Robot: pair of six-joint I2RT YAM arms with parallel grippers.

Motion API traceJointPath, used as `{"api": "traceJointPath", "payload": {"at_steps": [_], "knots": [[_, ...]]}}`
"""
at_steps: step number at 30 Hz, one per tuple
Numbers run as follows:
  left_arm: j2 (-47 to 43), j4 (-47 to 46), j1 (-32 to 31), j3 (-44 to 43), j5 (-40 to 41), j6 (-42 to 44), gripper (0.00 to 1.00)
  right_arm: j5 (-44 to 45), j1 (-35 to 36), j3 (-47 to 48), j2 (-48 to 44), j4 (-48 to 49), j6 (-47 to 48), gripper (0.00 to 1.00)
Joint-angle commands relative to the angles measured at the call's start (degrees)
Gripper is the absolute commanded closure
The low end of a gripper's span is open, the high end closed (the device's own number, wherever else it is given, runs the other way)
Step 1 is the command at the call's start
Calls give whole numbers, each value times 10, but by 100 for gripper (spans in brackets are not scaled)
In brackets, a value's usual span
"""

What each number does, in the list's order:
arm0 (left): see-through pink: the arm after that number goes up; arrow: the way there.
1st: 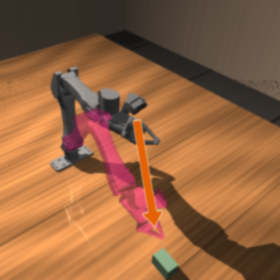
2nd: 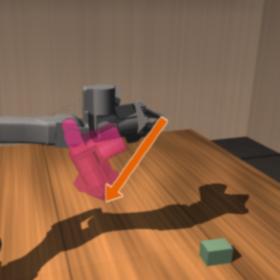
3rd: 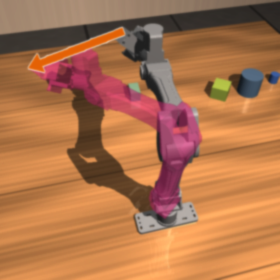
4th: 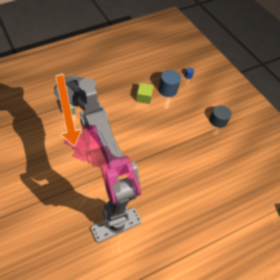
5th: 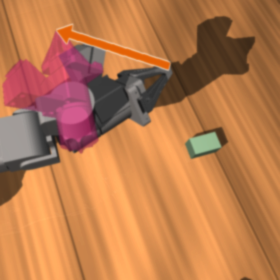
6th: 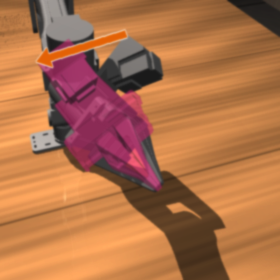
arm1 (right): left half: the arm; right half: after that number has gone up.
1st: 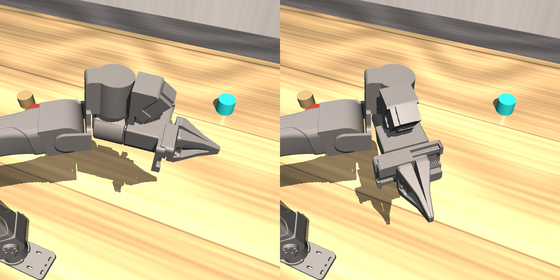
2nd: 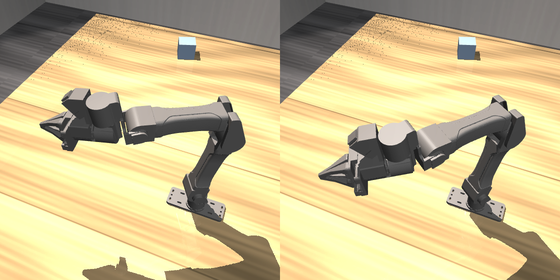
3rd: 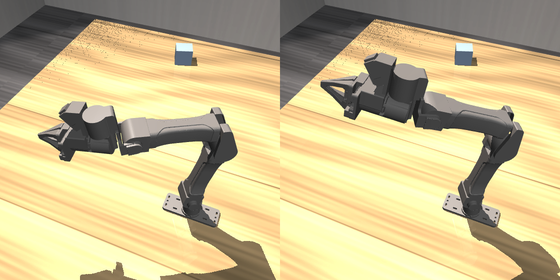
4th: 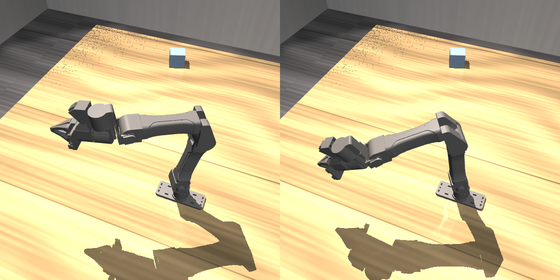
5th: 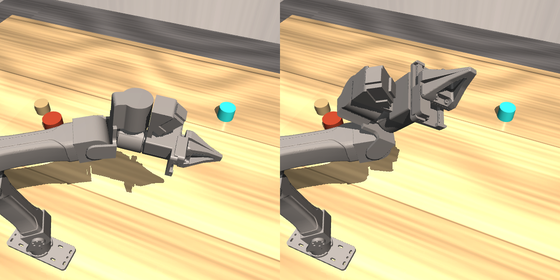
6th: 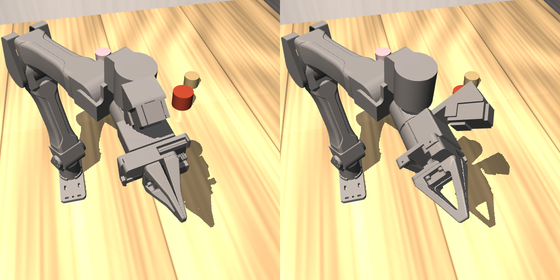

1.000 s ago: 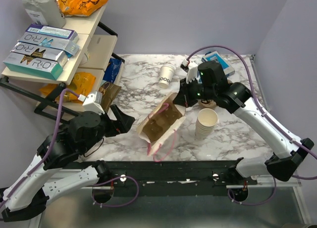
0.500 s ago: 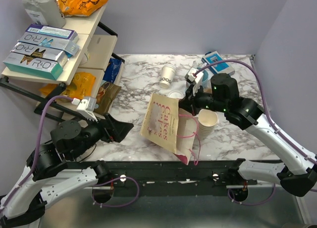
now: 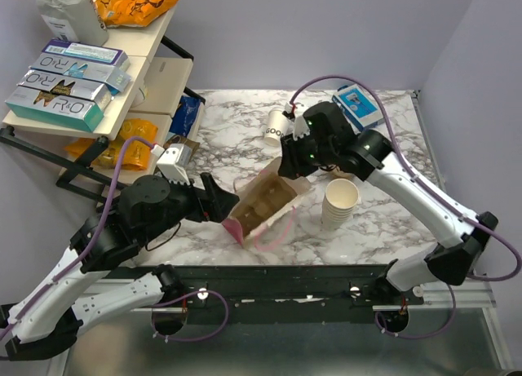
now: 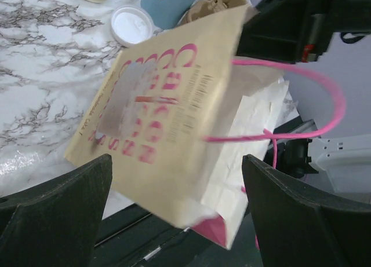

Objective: Pack the takeout coffee

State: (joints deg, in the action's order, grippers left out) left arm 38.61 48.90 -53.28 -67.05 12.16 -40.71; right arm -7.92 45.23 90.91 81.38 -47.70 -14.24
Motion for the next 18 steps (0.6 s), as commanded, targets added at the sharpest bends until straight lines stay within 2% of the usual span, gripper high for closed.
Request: {"api": "traceJointPath", "payload": {"at_steps": [1,3,4,5,12,16,18], "knots": [[16,7,-1,-32,12,5,1,36,-35,7,61,-88,-53,36],[17,12,-1,-35,22,-1,1,69,-36,22,74,-103,-50,22],[17,15,-1,-37,31,-2,1,77,-36,29,72,-104,-47,10],[17,18,-1,-38,35,-2,1,94,-36,43,61,-101,-43,7],[18,39,-1,-31,74,-16,1,151,-36,66,39,-84,-8,5],[65,97,-1,-64,146,-64,1,148,-36,62,49,-65,-25,6],[90,141,-1,-80,186,-113,1,131,-36,59,60,-57,-28,9]]}}
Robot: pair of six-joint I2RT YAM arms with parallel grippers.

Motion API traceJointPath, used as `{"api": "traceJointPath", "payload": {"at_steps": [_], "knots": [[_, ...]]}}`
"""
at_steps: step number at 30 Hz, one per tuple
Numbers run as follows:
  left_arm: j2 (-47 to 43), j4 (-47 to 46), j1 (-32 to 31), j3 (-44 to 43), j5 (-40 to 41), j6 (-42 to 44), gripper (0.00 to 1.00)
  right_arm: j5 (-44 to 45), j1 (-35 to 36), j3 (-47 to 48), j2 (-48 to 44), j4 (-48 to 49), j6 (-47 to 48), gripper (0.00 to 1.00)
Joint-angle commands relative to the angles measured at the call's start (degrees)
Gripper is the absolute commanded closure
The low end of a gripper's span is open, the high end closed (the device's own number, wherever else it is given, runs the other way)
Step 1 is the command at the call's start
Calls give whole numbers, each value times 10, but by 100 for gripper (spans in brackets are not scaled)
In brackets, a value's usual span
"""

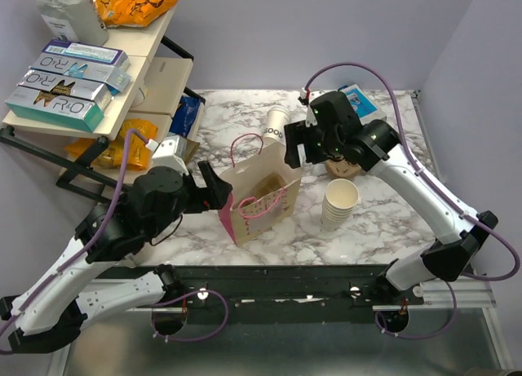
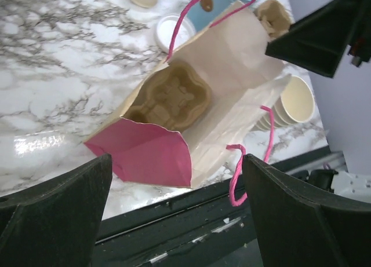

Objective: Pack the takeout coffee

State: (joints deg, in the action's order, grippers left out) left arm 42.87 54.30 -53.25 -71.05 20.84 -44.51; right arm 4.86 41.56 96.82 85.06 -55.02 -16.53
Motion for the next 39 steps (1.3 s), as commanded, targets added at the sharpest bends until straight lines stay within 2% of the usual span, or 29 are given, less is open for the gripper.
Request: {"api": "traceJointPath", "payload": {"at_steps": [1,5,7,14,15,18,19,22,25,29,33,35,36,37,38,39], "knots": [[70,93,-1,-44,103,-87,1,0,1,-4,31,19,-6,17],[120,78,0,-37,85,-119,1,3,1,-43,36,23,-16,35],[144,88,1,-44,99,-145,1,-13,1,-54,31,35,-21,50],[246,129,9,-66,114,-188,2,-39,2,-79,14,50,-22,73],[256,167,9,-71,119,-196,7,-38,2,-82,12,52,-21,76],[280,202,9,-88,117,-203,46,-40,2,-93,-2,55,-24,90],[280,201,9,-99,114,-196,67,-44,2,-84,-5,49,-21,95],[277,201,9,-127,86,-161,85,-84,3,-52,-5,12,-17,97],[274,211,8,-176,64,-123,89,-100,7,-13,-21,-10,-16,97],[276,220,8,-253,38,-77,89,-107,9,37,-37,-41,-18,97],[280,220,9,-288,2,-50,88,-113,9,82,-42,-68,-18,97],[277,215,9,-279,-7,-46,73,-104,10,82,-41,-73,-26,95],[274,217,9,-272,-1,-54,60,-105,9,77,-40,-72,-24,94],[271,215,9,-262,3,-59,16,-102,9,61,-36,-74,-25,91],[263,214,9,-240,13,-67,1,-100,8,52,-35,-74,-26,64],[259,213,10,-231,21,-73,1,-86,8,39,-32,-68,-25,44]]}}
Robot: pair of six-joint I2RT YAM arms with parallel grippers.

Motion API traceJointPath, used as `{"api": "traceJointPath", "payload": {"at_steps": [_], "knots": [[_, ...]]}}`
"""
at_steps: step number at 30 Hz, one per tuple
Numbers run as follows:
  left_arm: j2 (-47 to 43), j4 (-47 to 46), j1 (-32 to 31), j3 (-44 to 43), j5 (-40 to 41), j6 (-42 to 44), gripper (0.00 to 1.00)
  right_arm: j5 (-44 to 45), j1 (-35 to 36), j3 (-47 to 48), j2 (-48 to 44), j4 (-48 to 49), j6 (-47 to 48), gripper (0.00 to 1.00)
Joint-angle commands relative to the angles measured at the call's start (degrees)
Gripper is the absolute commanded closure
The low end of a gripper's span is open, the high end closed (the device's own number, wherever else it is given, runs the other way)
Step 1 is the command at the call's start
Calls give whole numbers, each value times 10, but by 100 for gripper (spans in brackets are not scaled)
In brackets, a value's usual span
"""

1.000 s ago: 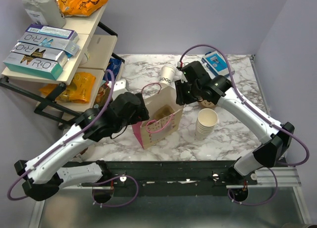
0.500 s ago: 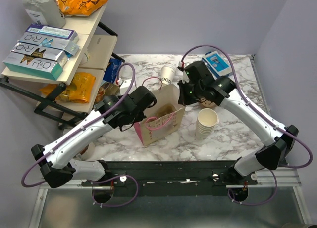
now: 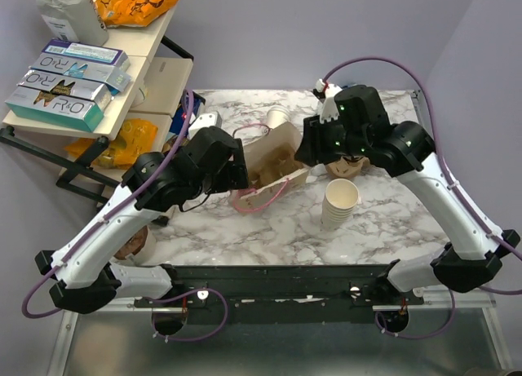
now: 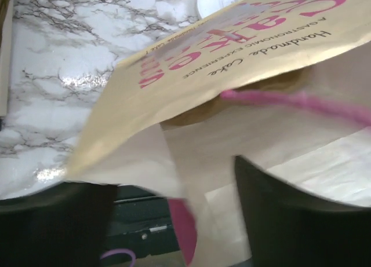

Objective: Pack the takeout coffee

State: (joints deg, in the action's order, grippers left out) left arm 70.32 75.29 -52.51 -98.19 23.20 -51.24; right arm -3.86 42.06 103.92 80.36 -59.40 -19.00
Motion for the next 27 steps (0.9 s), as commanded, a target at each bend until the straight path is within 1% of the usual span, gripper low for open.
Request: {"api": "traceJointPath", "payload": {"at_steps": [1,2,4,6,10,13,16,18,23,27], "knots": [[-20,-2,2,48,2,-9,1,19,4,-41,18,-24,-9,32],[-27,-7,5,56,4,-7,1,34,4,-46,19,-24,-10,23],[-30,-10,11,56,11,-5,1,85,2,-39,22,-24,-13,20],[-28,-4,16,56,23,-6,1,121,3,-23,19,-17,-12,9],[-27,-6,24,70,36,-10,1,134,3,-21,12,-6,-1,7],[-31,-23,36,87,36,-10,1,136,3,-45,1,17,10,5],[-26,-56,50,101,23,-4,1,143,3,-83,-12,59,18,4],[-19,-68,65,103,7,0,1,146,3,-91,-11,83,19,4],[-25,-112,100,100,2,-9,1,223,3,-83,5,118,-12,0],[-23,-148,116,113,-33,5,1,220,2,-78,30,119,-9,0]]}}
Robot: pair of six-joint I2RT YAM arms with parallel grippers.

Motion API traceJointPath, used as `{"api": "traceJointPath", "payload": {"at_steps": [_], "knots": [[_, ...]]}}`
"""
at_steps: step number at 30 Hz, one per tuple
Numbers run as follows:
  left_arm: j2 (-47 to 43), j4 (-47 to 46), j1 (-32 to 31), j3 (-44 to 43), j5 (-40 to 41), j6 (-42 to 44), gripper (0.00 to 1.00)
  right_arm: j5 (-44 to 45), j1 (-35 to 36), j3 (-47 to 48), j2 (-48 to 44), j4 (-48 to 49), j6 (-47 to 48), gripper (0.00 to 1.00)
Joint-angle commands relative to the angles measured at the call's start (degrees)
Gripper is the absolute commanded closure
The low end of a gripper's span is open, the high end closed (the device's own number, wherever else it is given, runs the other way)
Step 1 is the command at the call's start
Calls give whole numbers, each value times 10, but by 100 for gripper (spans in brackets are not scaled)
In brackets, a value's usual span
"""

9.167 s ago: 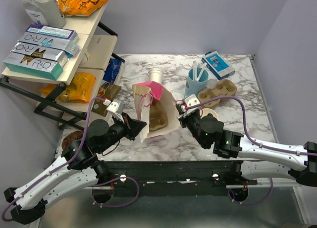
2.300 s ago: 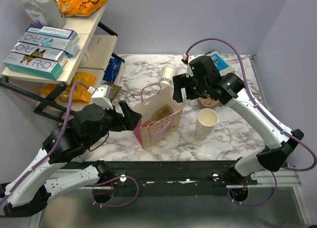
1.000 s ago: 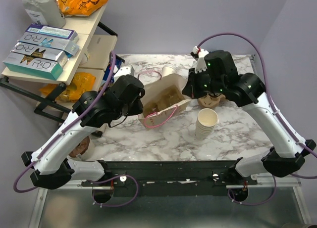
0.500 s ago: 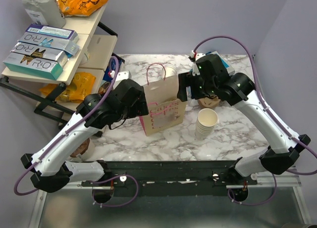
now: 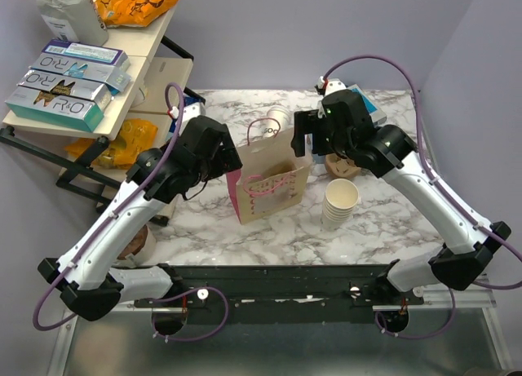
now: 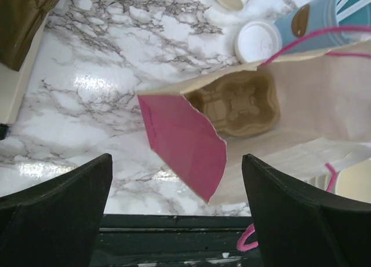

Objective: Pack the takeout coffee

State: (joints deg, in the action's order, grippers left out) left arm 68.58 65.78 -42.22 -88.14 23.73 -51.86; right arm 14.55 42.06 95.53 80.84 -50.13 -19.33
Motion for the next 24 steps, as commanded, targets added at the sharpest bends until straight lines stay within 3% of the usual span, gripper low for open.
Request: {"api": "traceJointPath", "payload": {"at_steps": [1,9,12,13,15,17,18,19,22,24], "knots": [[-2,-54,13,16,-42,12,1,36,1,1,29,26,-8,0],[62,-43,13,54,-58,14,1,-22,-11,-27,70,31,2,10],[81,-30,13,52,-31,5,2,-38,-11,-35,82,29,0,20],[83,-27,13,51,-28,5,8,-49,-12,-38,84,29,1,25],[85,-24,13,50,-31,5,15,-57,-12,-46,81,32,0,46],[76,-28,13,57,-37,9,32,-70,-11,-58,69,37,3,68],[69,-34,13,60,-50,17,42,-76,-11,-66,60,54,8,71],[63,-56,13,67,-63,25,61,-105,-11,-75,50,69,19,76],[26,-107,11,108,-125,44,81,-178,-11,-129,6,132,75,94],[4,-108,5,124,-125,41,89,-191,-9,-172,-32,175,93,99]]}}
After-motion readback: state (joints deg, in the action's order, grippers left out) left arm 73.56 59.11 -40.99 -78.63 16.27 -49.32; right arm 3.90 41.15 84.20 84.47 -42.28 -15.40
